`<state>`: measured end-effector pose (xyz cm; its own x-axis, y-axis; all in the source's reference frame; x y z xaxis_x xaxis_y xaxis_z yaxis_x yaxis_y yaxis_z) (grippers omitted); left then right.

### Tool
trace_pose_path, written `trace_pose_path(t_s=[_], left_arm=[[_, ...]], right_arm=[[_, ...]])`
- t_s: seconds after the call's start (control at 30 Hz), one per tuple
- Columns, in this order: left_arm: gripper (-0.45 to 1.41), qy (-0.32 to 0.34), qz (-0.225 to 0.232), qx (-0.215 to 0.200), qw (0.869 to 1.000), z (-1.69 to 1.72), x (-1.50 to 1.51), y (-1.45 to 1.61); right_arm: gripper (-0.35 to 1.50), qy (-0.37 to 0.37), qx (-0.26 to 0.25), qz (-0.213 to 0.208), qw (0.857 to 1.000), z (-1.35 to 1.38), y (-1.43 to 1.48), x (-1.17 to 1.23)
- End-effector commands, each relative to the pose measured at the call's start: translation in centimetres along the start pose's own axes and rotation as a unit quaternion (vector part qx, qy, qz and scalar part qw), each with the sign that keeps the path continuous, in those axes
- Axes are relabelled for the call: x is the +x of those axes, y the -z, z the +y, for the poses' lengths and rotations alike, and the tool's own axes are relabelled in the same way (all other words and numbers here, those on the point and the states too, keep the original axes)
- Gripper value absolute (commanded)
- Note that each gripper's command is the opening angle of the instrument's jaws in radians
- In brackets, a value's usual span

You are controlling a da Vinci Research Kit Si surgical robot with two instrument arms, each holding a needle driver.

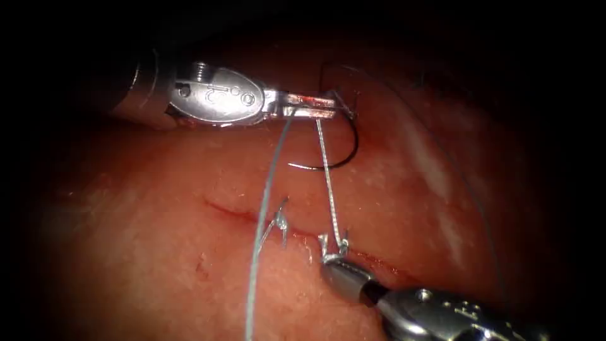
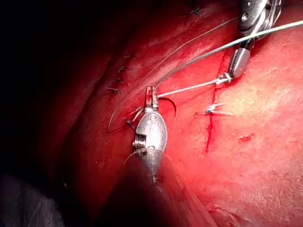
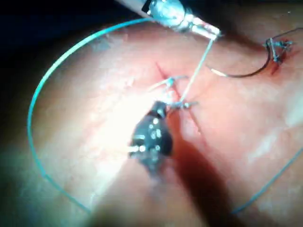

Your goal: Wound Closure

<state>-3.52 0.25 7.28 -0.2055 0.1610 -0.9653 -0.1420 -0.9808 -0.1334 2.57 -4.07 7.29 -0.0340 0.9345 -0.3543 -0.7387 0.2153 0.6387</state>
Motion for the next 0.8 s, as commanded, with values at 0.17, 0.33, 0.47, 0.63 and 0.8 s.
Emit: trace_pose_path(t_s=[0.17,0.33,0.47,0.63,0.8], left_arm=[[-0.45,0.005,0.0,0.006,1.0,-0.21,-0.11,-0.2],[-0.45,0.004,-0.004,0.007,1.0,-0.31,-0.22,-0.33],[-0.45,0.006,-0.01,0.012,1.0,-0.39,-0.4,-0.43],[-0.45,0.011,-0.016,0.021,1.0,-0.54,-0.59,-0.55],[-0.45,0.009,-0.019,0.025,0.999,-0.61,-0.68,-0.61]], right_arm=[[-0.35,0.001,0.002,-0.001,1.0,-0.01,0.02,-0.07],[-0.35,0.013,0.004,0.001,1.0,0.05,0.04,-0.06],[-0.35,0.058,0.033,0.0,0.998,0.0,0.05,-0.09],[-0.35,0.233,0.109,0.006,0.966,-0.06,0.11,-0.16],[-0.35,0.242,0.119,0.011,0.963,-0.03,0.1,-0.16]])
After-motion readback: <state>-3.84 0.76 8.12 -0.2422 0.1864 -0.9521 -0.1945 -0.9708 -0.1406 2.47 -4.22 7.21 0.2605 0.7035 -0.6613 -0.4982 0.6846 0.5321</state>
